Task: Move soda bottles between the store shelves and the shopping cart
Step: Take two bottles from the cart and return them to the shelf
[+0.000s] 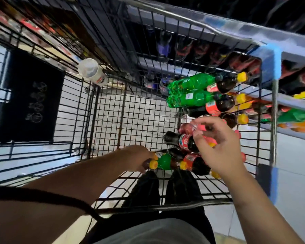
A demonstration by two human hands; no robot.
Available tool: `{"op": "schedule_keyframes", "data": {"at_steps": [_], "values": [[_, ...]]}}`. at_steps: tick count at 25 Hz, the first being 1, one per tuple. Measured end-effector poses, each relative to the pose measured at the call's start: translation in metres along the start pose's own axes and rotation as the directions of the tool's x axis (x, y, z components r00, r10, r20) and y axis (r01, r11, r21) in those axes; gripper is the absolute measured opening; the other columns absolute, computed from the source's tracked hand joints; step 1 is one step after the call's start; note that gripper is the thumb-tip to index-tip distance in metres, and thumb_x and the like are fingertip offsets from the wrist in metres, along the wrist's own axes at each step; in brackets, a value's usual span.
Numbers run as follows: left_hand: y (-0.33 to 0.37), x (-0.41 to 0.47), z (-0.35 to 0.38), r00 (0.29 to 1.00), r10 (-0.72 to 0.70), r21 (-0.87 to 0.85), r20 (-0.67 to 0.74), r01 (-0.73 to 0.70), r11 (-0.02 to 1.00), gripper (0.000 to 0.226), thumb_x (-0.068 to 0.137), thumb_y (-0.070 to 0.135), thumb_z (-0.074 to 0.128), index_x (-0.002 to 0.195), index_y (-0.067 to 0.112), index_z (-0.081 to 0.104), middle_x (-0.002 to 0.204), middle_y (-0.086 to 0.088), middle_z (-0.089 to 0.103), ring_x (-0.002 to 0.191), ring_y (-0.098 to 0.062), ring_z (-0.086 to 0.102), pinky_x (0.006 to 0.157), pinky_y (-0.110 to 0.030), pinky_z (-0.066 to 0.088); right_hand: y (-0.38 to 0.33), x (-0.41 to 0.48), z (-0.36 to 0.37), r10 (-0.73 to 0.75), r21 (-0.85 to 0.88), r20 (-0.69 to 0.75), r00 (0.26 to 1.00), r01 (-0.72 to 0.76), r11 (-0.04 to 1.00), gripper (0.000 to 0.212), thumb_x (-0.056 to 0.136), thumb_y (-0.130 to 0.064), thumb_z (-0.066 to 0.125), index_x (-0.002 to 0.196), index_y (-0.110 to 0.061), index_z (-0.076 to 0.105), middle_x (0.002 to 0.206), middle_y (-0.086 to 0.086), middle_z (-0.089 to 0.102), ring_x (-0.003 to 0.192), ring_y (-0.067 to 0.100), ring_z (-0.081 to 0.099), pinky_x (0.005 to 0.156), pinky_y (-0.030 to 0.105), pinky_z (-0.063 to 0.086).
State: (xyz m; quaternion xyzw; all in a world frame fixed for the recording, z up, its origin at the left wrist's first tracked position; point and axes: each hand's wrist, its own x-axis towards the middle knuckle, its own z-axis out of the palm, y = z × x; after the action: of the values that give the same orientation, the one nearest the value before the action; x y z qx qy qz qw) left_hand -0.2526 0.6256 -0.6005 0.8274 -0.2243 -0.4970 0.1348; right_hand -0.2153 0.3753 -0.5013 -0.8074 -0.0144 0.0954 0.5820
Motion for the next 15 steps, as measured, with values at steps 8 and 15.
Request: {"op": "schedule_keyframes", "data": {"at_steps": [8,15], "values": [[-0.015,-0.017,0.004,0.995,0.069,0.027,-0.067,-0.067,0.997,0.061,0.101,0.032,0.058,0.155,0.036,0.032,0.125,-0.003,0.050,0.114,-0.024,0.053,0.094,-0.037,0.044,0.005,-0.010,0.009,0.074,0.037,-0.041,0.996,-0.072,0.997,0.030,0.088,0.008,0.068,0.104,-0.018,0.071,0.105,-0.004,0.073,0.102,0.004,0.068,0.085,0.012,0.051],[-0.023,-0.071,-0.023,0.924,-0.077,-0.420,-0.375,-0.095,0.903,0.042,0.089,0.022,0.076,0.121,0.045,0.063,0.119,0.021,0.058,0.108,0.000,0.057,0.098,-0.033,0.049,0.012,-0.010,0.008,0.123,0.069,-0.014,0.992,-0.122,0.990,0.030,0.089,0.005,0.068,0.103,-0.021,0.070,0.102,-0.017,0.071,0.103,0.000,0.066,0.082,0.010,0.051]]}}
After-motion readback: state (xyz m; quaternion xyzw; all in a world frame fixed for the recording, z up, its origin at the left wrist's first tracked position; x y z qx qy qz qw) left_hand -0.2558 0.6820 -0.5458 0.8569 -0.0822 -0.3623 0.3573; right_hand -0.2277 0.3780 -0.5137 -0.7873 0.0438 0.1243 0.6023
